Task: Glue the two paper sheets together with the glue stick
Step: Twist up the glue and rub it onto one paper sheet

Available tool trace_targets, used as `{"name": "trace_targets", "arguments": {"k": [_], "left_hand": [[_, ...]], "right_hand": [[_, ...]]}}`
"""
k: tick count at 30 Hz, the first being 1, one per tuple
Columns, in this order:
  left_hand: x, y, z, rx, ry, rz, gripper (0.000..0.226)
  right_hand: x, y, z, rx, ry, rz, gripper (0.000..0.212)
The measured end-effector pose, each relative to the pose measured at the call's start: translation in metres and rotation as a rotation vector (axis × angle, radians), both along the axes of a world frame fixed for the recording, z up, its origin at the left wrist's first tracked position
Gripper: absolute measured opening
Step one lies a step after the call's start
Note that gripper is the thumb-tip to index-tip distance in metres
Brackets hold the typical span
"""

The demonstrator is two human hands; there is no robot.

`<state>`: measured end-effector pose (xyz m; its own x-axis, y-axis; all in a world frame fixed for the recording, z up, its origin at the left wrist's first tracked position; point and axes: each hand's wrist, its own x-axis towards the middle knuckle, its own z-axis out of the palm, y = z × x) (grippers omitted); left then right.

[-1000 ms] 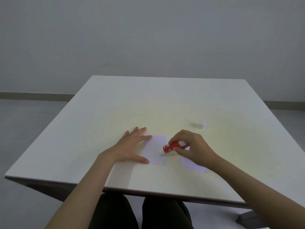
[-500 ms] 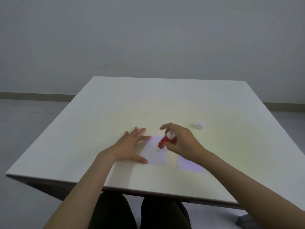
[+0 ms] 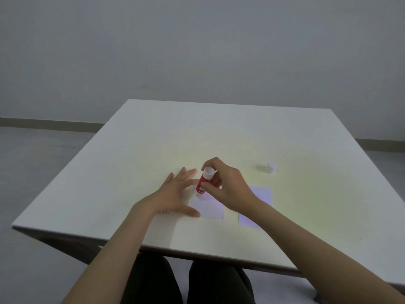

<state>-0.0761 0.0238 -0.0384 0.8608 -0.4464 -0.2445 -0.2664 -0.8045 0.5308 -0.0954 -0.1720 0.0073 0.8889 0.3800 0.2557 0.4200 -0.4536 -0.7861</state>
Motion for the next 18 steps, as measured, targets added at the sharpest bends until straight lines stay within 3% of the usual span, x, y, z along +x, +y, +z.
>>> {"name": "trace_targets", "arguments": {"k": [8, 14, 18], "left_hand": [[0.002, 0.000, -0.002, 0.056, -0.024, -0.022, 0.094], [0.002, 0.001, -0.005, -0.001, -0.012, 0.002, 0.094], [0.002, 0.000, -0.004, 0.069, -0.042, -0.019, 0.095]], "right_hand": [[0.010, -0.015, -0.002, -0.011, -0.018, -0.146, 0.018], [-0.015, -0.014, -0.008, -0.076, -0.018, 0.063, 0.021], [0.004, -0.020, -0.003, -0.058, -0.031, -0.097, 0.020]]}}
